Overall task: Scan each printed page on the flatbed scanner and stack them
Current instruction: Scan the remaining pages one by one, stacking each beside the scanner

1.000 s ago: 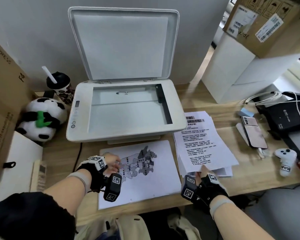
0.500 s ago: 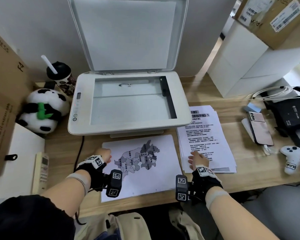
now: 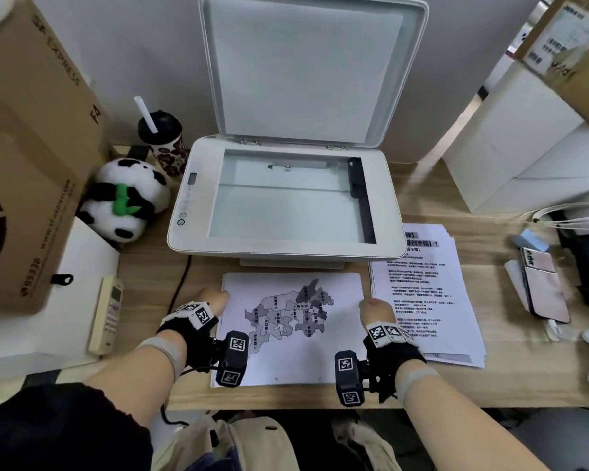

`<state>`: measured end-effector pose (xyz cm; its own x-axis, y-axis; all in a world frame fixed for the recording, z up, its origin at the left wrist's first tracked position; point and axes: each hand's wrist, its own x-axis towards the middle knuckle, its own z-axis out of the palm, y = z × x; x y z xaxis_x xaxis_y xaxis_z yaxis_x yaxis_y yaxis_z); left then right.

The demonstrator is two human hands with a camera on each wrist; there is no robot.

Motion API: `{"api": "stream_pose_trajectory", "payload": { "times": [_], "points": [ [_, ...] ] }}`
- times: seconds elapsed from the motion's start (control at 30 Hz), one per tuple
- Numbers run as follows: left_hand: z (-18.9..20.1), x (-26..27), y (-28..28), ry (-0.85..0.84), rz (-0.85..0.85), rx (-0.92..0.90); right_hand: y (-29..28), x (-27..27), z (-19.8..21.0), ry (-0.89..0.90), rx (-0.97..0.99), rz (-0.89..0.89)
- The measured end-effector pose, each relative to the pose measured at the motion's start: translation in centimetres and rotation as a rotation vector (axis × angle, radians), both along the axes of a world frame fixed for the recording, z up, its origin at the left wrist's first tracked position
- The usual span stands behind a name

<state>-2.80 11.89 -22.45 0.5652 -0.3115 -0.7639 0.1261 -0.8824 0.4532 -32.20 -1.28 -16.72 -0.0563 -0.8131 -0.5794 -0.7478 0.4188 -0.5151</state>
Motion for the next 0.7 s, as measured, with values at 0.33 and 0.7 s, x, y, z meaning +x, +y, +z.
{"api": "stream_pose_trajectory", "payload": {
  "times": [0.33, 0.7],
  "points": [
    [3.7, -0.9, 1.1, -0.078, -0.196, -0.015, -0.4, 0.0, 1.1, 0.049, -0.011, 0.058],
    [6.0, -1.7, 1.6, -0.165, -0.26, -0.069, -0.5, -0.5, 1.9, -0.055, -0.028, -0.08]
  ]
}}
